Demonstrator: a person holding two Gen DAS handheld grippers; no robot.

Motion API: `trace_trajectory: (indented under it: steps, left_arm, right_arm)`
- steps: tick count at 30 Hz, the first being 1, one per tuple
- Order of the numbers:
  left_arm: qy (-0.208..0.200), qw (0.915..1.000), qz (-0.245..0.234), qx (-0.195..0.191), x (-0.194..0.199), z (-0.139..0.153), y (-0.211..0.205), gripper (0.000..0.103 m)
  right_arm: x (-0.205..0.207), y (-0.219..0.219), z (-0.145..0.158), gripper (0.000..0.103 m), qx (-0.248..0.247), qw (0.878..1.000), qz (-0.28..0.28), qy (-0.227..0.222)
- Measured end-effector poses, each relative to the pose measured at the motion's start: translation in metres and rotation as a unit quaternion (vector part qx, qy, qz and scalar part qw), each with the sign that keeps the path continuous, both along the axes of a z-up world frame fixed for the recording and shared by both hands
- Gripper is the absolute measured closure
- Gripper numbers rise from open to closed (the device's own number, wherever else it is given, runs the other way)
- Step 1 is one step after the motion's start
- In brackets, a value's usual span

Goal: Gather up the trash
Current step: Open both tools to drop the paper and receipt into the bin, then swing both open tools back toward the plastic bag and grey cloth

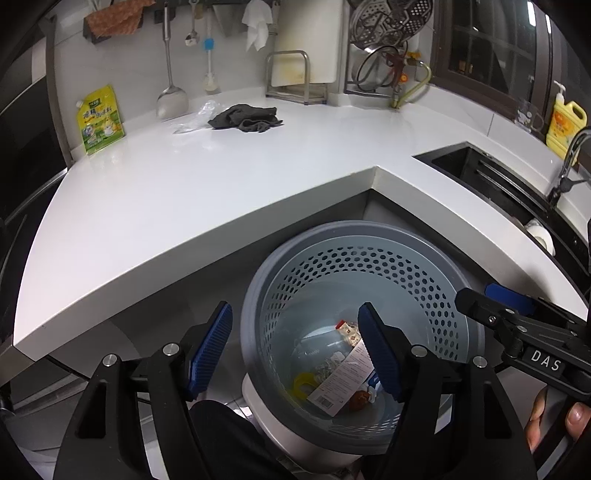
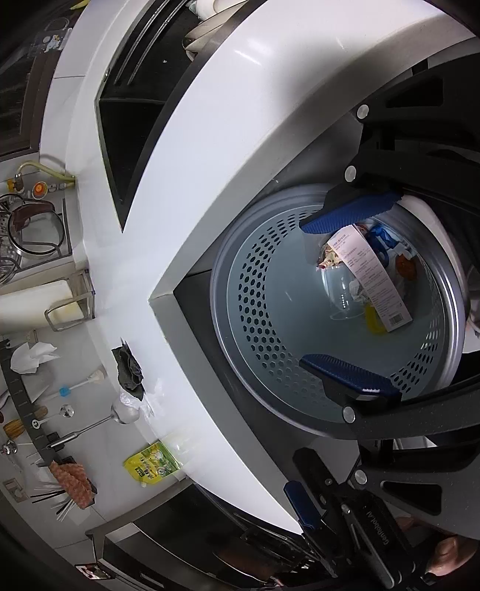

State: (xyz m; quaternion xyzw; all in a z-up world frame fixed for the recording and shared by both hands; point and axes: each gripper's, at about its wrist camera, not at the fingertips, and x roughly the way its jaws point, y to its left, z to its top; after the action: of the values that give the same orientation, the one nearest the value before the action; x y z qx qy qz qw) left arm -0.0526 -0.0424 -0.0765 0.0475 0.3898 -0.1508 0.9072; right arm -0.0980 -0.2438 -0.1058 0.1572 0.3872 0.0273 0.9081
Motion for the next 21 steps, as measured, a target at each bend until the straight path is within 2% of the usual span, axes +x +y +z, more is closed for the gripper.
trace_trajectory:
  steps: [12, 19, 21]
  left_arm:
    - [0.002, 0.9997, 0.015, -0.020, 0.011, 0.004, 0.017, 0.032]
    - [0.004, 0.9994, 0.022, -0.028, 0.025, 0.004, 0.026, 0.029]
    - [0.004, 0.9992, 0.024, -0.030, 0.030, 0.006, 0.028, 0.028]
  right_arm:
    - [0.003, 0.002, 0.000, 0.037, -0.006, 1.000, -0.003, -0.004]
    - [0.015, 0.014, 0.007, 0.037, -0.042, 0.999, -0.002, 0.001]
    - [0.019, 0.018, 0.012, 0.034, -0.054, 0.999, -0.001, -0.005]
